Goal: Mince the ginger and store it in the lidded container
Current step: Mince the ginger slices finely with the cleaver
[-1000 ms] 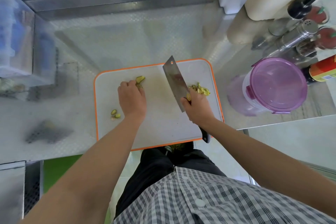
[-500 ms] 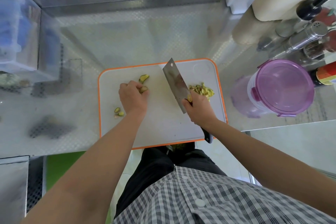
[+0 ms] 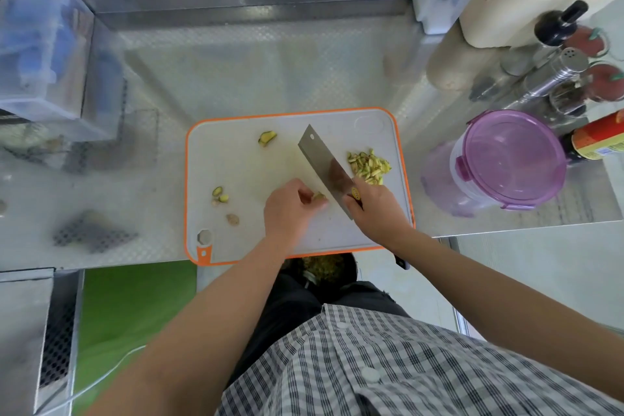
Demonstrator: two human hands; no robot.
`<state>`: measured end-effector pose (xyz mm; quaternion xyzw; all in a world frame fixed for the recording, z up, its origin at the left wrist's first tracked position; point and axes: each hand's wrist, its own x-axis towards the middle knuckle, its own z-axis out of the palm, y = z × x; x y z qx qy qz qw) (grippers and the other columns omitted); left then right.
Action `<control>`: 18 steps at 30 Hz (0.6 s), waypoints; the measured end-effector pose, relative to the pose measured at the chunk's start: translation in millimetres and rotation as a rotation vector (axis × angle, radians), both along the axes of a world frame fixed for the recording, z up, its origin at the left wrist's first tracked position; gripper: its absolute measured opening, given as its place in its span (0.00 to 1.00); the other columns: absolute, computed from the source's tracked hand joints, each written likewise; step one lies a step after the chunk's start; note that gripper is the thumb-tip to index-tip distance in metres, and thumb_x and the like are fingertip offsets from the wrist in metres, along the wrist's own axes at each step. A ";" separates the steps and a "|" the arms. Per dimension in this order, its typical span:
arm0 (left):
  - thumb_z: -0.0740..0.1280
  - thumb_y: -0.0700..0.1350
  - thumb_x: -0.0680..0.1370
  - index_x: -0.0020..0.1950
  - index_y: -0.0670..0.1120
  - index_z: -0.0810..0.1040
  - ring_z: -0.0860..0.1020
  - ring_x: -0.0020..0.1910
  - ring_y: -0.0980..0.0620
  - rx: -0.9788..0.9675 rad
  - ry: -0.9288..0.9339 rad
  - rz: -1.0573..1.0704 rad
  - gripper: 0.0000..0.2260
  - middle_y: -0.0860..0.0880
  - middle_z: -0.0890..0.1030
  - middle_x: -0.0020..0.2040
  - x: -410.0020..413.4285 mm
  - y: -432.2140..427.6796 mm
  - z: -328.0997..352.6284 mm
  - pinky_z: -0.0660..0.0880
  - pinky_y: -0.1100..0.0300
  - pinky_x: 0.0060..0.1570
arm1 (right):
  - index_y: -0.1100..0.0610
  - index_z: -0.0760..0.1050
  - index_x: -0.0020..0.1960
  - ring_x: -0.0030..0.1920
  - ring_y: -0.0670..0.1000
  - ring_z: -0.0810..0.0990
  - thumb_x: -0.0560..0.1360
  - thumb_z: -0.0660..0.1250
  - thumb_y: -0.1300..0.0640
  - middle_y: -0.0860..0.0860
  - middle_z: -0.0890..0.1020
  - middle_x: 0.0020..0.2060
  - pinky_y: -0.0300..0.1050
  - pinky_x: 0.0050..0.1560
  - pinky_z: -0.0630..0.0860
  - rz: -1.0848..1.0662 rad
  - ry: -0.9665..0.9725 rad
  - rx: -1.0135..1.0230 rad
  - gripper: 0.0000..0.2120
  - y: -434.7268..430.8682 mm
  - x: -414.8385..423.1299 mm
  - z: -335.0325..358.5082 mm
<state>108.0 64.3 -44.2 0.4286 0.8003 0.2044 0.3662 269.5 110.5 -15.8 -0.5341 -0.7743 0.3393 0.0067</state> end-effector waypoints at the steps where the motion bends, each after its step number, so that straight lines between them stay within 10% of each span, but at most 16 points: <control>1: 0.75 0.54 0.69 0.43 0.48 0.78 0.77 0.42 0.52 0.023 0.077 -0.030 0.12 0.52 0.79 0.41 2.1 -6.1 -2.6 0.72 0.58 0.40 | 0.57 0.66 0.46 0.31 0.57 0.70 0.78 0.59 0.56 0.49 0.67 0.27 0.47 0.31 0.65 0.005 -0.005 0.001 0.05 -3.4 3.1 1.1; 8: 0.76 0.54 0.68 0.55 0.47 0.75 0.75 0.50 0.48 0.157 0.298 -0.072 0.21 0.48 0.76 0.49 7.0 -26.3 -7.9 0.73 0.54 0.43 | 0.59 0.66 0.47 0.32 0.57 0.67 0.79 0.57 0.57 0.50 0.65 0.28 0.44 0.27 0.57 0.034 -0.089 0.016 0.05 -24.0 7.5 2.3; 18: 0.72 0.45 0.73 0.48 0.43 0.82 0.77 0.43 0.44 0.181 0.336 -0.060 0.07 0.45 0.78 0.46 13.1 -22.3 -3.9 0.71 0.55 0.37 | 0.56 0.61 0.47 0.36 0.57 0.69 0.80 0.54 0.58 0.51 0.68 0.36 0.48 0.36 0.65 0.142 -0.223 0.031 0.04 -40.2 -2.3 7.3</control>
